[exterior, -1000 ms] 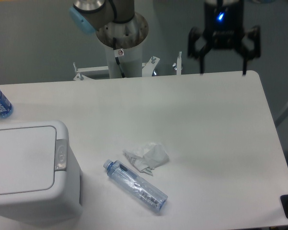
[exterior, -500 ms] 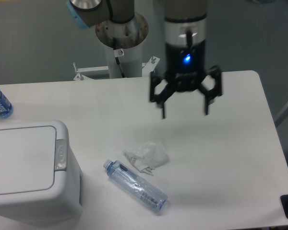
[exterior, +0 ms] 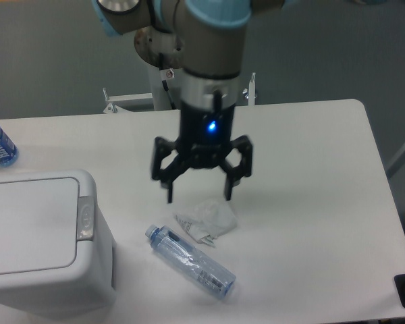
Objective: Open the trash can
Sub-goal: 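Move the gripper toward the white trash bin's lid edge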
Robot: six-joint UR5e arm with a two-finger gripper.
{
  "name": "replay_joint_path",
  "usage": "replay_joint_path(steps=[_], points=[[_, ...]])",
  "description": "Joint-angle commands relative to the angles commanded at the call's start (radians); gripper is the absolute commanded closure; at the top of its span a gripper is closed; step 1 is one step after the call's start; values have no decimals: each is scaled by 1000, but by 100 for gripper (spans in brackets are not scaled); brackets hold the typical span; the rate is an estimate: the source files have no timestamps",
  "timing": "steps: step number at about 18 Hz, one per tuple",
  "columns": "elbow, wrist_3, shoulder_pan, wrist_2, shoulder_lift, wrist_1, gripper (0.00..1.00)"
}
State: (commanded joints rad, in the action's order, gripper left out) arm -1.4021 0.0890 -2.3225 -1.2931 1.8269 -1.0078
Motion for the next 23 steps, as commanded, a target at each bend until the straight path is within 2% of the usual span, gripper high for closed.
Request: replay_joint_path(steps=[23], points=[[-11, -26, 92, -2, 9, 0, 0]])
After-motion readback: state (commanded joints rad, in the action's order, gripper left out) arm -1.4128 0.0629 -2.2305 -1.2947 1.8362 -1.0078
